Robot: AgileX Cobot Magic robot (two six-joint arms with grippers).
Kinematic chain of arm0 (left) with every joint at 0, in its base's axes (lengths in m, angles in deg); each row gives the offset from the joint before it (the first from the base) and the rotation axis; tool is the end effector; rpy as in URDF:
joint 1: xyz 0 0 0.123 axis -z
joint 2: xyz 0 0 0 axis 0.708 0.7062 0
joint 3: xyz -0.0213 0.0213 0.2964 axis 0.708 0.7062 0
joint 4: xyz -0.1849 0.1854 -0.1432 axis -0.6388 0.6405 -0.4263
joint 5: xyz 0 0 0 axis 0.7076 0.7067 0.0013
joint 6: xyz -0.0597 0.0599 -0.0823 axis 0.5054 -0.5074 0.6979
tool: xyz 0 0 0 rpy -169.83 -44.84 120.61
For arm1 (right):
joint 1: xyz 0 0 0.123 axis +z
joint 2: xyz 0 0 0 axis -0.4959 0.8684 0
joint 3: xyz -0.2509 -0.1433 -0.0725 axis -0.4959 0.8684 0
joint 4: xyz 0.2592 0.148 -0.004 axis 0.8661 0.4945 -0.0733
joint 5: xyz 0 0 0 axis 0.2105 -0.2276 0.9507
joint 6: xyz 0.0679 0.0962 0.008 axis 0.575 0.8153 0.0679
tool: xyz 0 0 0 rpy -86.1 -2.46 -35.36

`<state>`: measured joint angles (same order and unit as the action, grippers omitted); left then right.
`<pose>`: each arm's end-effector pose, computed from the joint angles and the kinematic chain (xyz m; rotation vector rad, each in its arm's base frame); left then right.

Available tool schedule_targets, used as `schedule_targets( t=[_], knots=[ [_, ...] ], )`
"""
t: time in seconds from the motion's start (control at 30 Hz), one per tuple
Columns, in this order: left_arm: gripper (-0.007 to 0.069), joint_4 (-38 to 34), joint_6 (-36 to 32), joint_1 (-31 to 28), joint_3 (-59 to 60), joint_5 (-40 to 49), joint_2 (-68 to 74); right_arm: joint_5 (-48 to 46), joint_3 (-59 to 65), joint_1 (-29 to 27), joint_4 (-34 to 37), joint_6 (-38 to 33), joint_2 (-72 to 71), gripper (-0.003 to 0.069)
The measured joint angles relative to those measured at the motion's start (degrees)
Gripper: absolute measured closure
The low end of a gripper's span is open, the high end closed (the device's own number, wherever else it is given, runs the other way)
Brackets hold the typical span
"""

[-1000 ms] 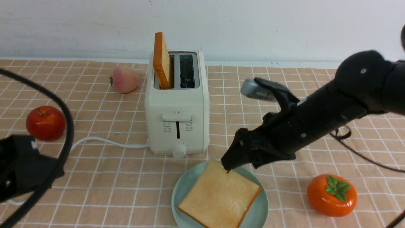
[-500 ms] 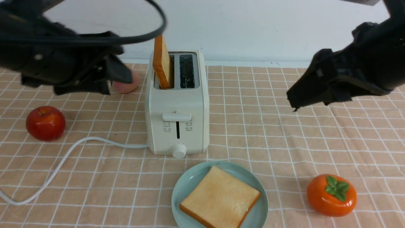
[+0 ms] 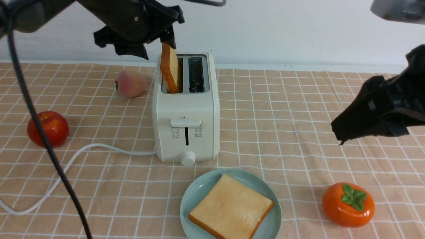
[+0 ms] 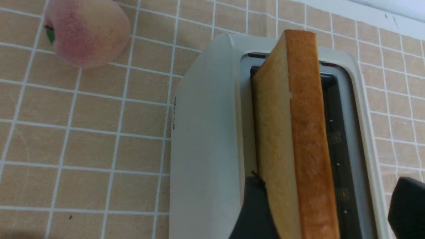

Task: Take toasted bread from bread machine on light coffee tablecloth place on plate.
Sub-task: 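Reach for a toast slice standing in the toaster with the left gripper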

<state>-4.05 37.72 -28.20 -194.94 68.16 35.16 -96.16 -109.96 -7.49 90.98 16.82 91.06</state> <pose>0.5014 -0.1588 0.3446 -0.2506 2.3735 -0.4640 0.2482 0.1395 0.4148 -0.5418 2.4853 0.5606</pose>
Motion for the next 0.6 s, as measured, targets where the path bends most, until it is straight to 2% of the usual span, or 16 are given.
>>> schedule_targets(
  t=[0.17,0.23,0.3,0.4,0.47,0.6],
  knots=[
    [0.0129,0.7,0.1,-0.1,-1.1,-0.9,3.7,0.0,0.4,0.0,-0.2,0.0,-0.5,0.0144],
    [0.0153,0.8,0.1,-0.1,-1.1,-1.3,4.3,0.0,0.4,0.0,-0.2,0.0,-0.5,0.0144],
    [0.0225,0.9,0.1,-0.1,-1.2,-1.4,4.2,0.1,0.4,0.0,-0.2,0.0,-0.5,0.0144],
    [0.0442,0.8,0.1,-0.1,-1.2,-1.5,3.1,0.1,0.4,0.0,-0.2,-0.1,-0.5,0.0144],
    [0.0536,0.7,0.1,-0.1,-1.2,-1.1,1.7,0.1,0.4,0.0,-0.4,-0.1,-0.5,0.0144],
    [0.0532,1.4,-0.4,-0.1,-2.1,-0.1,-5.1,0.0,0.4,0.0,-1.7,-0.1,-0.5,0.0144]
  ],
)
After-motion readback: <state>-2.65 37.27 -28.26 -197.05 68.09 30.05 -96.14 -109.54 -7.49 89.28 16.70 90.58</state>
